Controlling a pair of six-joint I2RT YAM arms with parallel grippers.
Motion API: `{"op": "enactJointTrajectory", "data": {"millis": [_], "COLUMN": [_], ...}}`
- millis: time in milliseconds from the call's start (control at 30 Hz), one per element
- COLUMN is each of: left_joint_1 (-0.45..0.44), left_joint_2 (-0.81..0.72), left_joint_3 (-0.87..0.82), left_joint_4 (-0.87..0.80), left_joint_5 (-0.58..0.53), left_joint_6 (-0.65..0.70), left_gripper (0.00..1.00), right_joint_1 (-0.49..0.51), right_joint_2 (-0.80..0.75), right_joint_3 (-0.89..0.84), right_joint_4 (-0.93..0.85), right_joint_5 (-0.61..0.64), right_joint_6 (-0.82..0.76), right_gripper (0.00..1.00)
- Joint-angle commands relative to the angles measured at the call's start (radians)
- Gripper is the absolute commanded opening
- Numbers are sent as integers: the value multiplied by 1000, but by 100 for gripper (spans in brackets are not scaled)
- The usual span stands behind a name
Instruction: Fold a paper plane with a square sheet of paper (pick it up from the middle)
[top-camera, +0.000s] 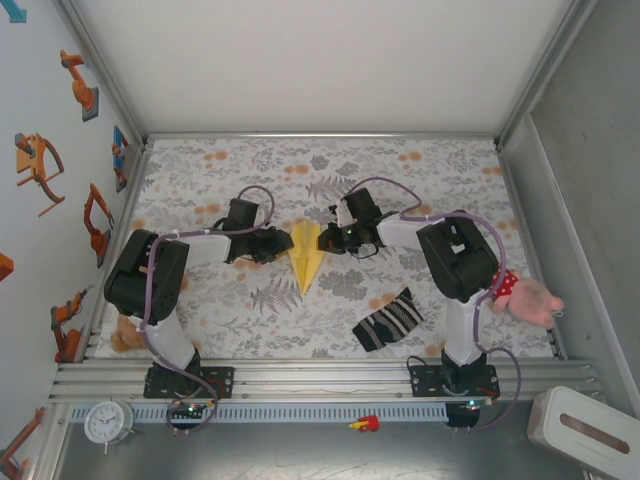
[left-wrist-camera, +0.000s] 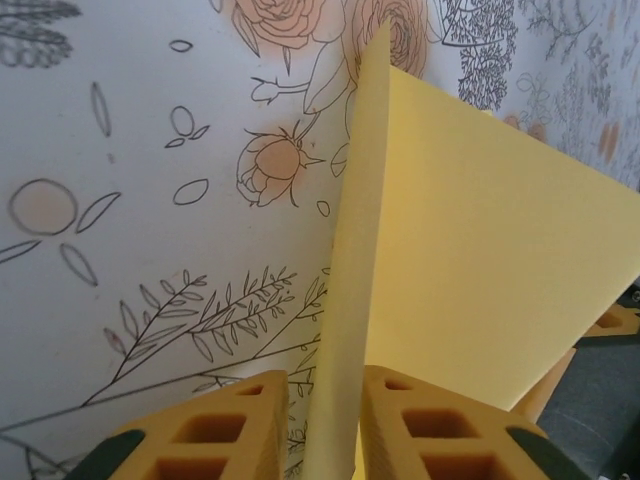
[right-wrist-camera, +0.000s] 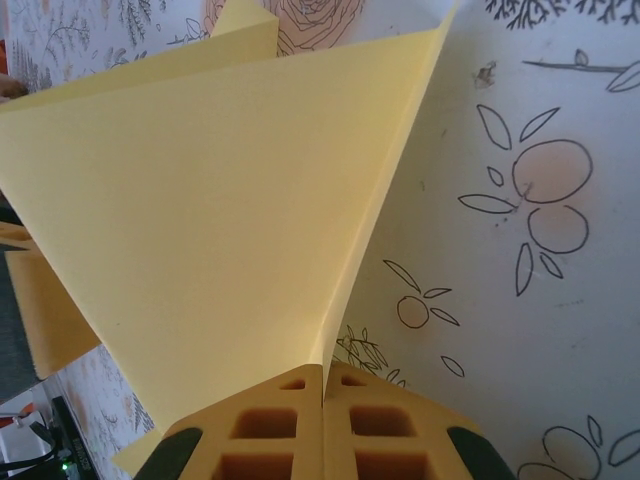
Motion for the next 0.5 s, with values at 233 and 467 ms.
{"op": "enactJointTrajectory", "data": {"millis": [233,467], "left_joint_1": [-1,0], "left_joint_2": [-64,-91], "left_joint_3": [23,2], "left_joint_4": [-123,-139], "left_joint_5": [-72,-125], "left_joint_6": [62,63], "left_gripper": [8,4], "right_joint_1": [-31,-38], "right_joint_2": [-49,-69], "right_joint_3": [-36,-51], "right_joint_4": [-18,-29], "right_joint_5": [54,96], "right_joint_6": [12,31], "right_gripper": [0,0]}}
